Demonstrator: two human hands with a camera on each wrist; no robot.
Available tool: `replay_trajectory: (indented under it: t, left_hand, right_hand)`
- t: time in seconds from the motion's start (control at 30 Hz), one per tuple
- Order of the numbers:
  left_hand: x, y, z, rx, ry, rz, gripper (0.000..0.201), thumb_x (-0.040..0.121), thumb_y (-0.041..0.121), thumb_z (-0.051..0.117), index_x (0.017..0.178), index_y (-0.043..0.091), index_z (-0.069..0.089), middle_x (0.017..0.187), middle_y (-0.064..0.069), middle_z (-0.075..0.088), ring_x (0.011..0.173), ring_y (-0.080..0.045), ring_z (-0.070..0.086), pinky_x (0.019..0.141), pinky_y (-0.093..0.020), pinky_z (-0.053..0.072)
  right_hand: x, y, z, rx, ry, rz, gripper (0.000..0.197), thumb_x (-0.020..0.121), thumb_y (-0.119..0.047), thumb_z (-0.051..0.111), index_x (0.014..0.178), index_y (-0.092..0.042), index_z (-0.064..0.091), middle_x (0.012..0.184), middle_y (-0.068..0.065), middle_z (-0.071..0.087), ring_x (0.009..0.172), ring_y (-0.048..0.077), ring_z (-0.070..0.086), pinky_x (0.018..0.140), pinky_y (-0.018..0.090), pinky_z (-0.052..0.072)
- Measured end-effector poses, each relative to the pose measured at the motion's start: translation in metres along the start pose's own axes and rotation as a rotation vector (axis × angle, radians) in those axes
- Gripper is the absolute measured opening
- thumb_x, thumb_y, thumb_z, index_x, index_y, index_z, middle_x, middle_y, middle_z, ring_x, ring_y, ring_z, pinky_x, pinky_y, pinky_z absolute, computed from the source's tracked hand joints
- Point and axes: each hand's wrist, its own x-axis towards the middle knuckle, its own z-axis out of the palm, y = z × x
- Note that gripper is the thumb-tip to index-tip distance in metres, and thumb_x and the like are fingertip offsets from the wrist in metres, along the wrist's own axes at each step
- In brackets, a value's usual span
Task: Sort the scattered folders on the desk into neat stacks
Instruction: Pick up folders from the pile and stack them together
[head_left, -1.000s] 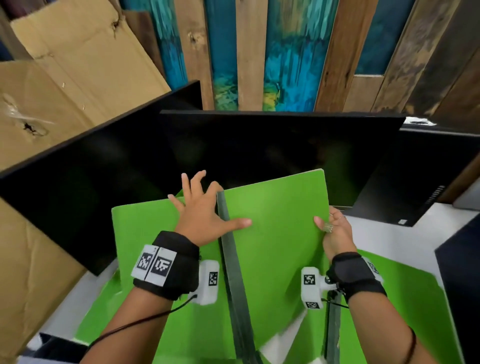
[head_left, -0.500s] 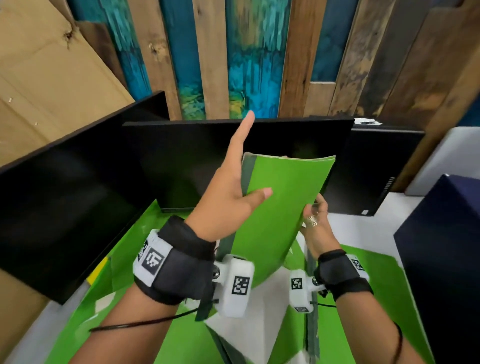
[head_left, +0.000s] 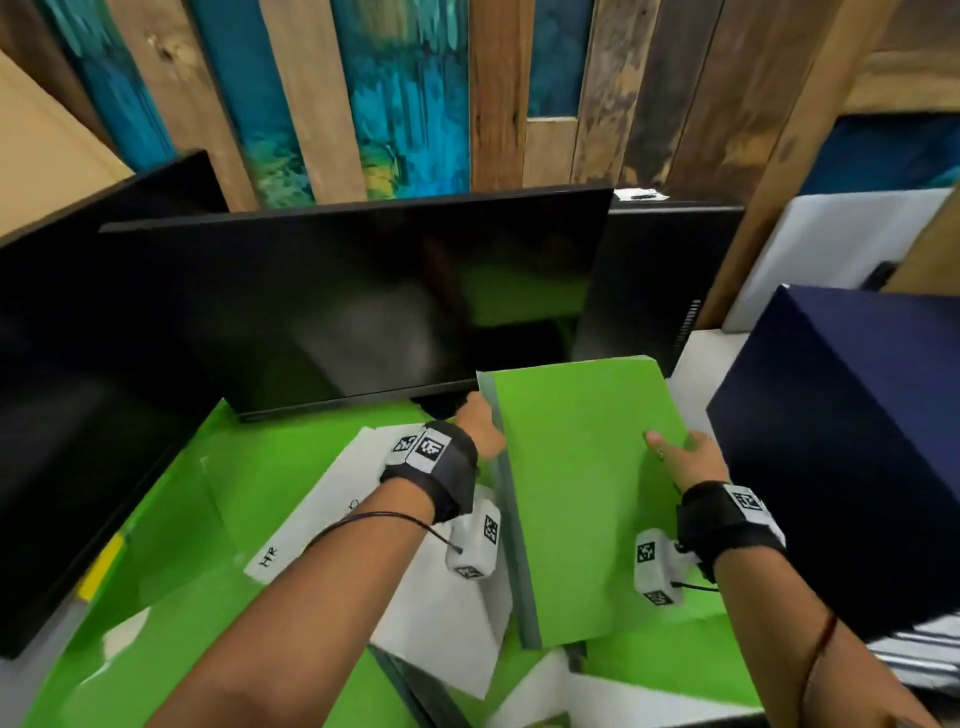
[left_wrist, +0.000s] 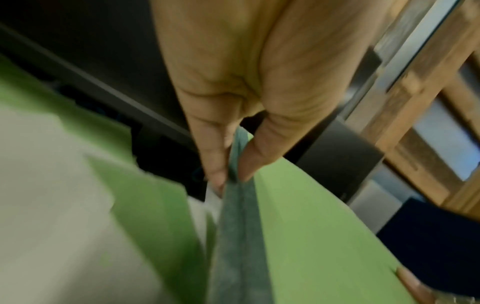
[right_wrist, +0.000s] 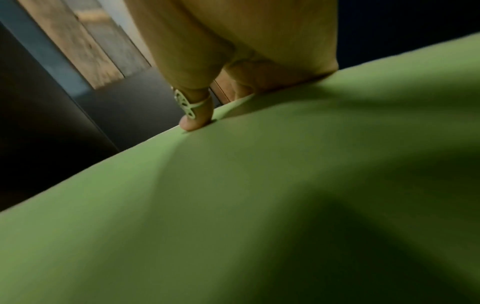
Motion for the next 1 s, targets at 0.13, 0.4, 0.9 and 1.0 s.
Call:
replay_trajectory:
  t: [0.13, 0.4, 0.9, 1.0]
  left_hand:
    - [0.004, -0.007, 0.063, 0.072, -0.059, 0.052, 0.057, 0.082, 0.001, 0.055, 0.136, 0.010, 0.038, 0.122, -0.017, 0.061, 0.112, -0.032, 0.059, 0.093, -0.037, 0.049]
    - [0.001, 0.001, 0.105, 0.211, -0.240, 0.087, 0.046, 0.090, 0.005, 0.049, 0.135, 0.002, 0.041, 0.136, -0.020, 0.050, 0.125, -0.031, 0.050, 0.104, -0.036, 0.042]
    - [-0.026, -0.155, -0.015, 0.455, 0.125, -0.516, 0.100, 0.066, 0.059, 0.067, 0.145, 0.016, 0.022, 0.153, -0.009, 0.020, 0.140, -0.033, 0.022, 0.111, -0.051, 0.030]
    - [-0.046, -0.188, -0.035, 0.384, 0.169, -0.605, 0.104, 0.056, 0.069, 0.069, 0.133, 0.007, 0.039, 0.137, -0.015, 0.043, 0.128, -0.032, 0.043, 0.105, -0.043, 0.039]
  right_hand:
    - [0.002, 0.034, -0.011, -0.221, 0.025, 0.098, 0.055, 0.088, -0.034, 0.061, 0.133, -0.005, 0.047, 0.128, 0.020, 0.057, 0.119, 0.035, 0.053, 0.097, 0.035, 0.043]
    - [-0.001, 0.069, -0.005, -0.455, 0.011, 0.221, 0.079, 0.082, -0.049, 0.061, 0.143, -0.008, 0.029, 0.145, 0.017, 0.037, 0.133, 0.033, 0.038, 0.111, 0.039, 0.032]
    - [-0.073, 0.002, 0.127, -0.656, -0.659, -0.577, 0.066, 0.088, -0.040, 0.059, 0.142, -0.009, 0.035, 0.149, 0.011, 0.034, 0.137, 0.024, 0.033, 0.113, 0.029, 0.027]
    - [-0.080, -0.009, 0.147, -0.872, -0.645, -0.531, 0.100, 0.075, -0.064, 0.061, 0.149, -0.014, 0.016, 0.154, 0.011, 0.017, 0.141, 0.031, 0.019, 0.113, 0.046, 0.028]
